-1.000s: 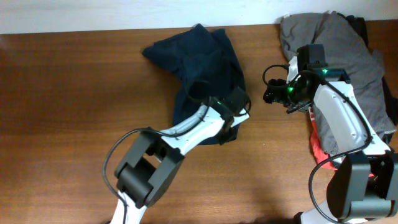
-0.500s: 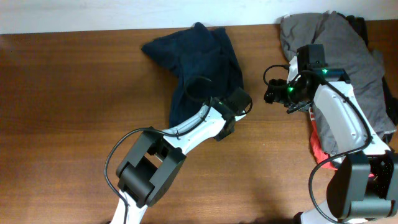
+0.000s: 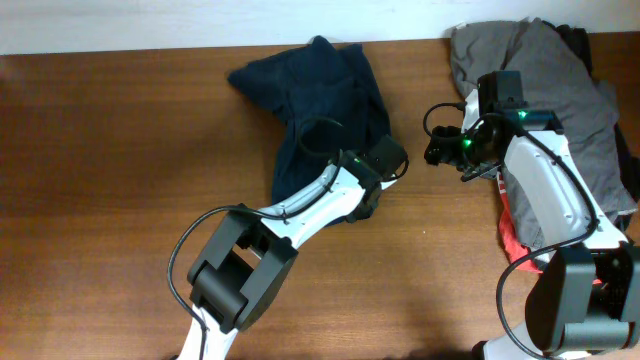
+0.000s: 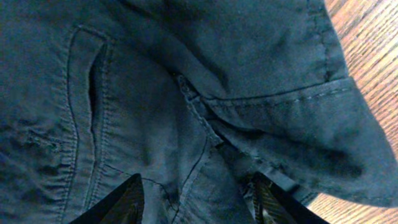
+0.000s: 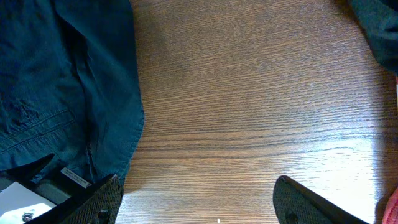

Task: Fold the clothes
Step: 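Reach the left gripper to the shorts' waistband and grasp it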

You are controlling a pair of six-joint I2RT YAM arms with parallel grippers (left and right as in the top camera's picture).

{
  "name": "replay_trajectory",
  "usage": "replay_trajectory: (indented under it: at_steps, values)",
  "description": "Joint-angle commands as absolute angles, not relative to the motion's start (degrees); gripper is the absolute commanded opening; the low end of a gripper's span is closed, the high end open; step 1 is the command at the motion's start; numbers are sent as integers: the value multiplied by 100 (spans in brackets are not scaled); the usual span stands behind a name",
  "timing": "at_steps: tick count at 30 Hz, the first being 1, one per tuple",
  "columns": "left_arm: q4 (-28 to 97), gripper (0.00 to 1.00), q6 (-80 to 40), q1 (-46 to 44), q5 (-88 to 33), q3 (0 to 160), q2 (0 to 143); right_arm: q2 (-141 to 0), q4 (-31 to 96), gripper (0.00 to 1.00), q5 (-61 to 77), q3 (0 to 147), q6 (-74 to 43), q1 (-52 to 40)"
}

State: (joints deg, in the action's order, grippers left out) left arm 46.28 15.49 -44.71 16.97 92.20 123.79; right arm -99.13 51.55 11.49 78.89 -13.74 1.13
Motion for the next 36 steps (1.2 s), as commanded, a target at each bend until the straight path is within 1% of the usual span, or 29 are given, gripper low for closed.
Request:
replay_trajectory:
  at_steps: [1,4,9,11,13,14,16,20,29,36]
  values:
    - [4637,55,1573,-4451,1785,9354,12470,-9909,5135,82,1072,7870,-1424,126]
    - [4637,48,1570,-4466,1780,9356,12470,-9909,5135,82,1072,7870,-1424,126]
    - [4654,33,1461,-4473,1780,9362,12470,-9911,5135,82,1072,7870,-1422,126]
    - [4681,24,1461,-4475,1780,9365,12470,-9909,5135,82,1072,7870,-1422,126]
    - [4700,18,1461,-4475,1780,9367,12470,-9909,5135,82,1072,7870,-1422,126]
    - [4707,11,1461,-4475,1780,9367,12470,-9909,5137,82,1072,7870,-1422,126]
    - [4707,2,1439,-4473,1782,9378,12470,-9911,5137,82,1072,7870,-1422,126]
    - [4930,1,1162,-4388,1787,9675,12470,-9909,5164,82,1076,7870,-1424,126]
    - [6093,1,515,-3822,1743,11330,12468,-9911,5181,82,1365,7870,-1424,115]
    - [6287,1,458,-3444,1741,12119,12470,-9929,5133,82,2185,7865,-1424,-3]
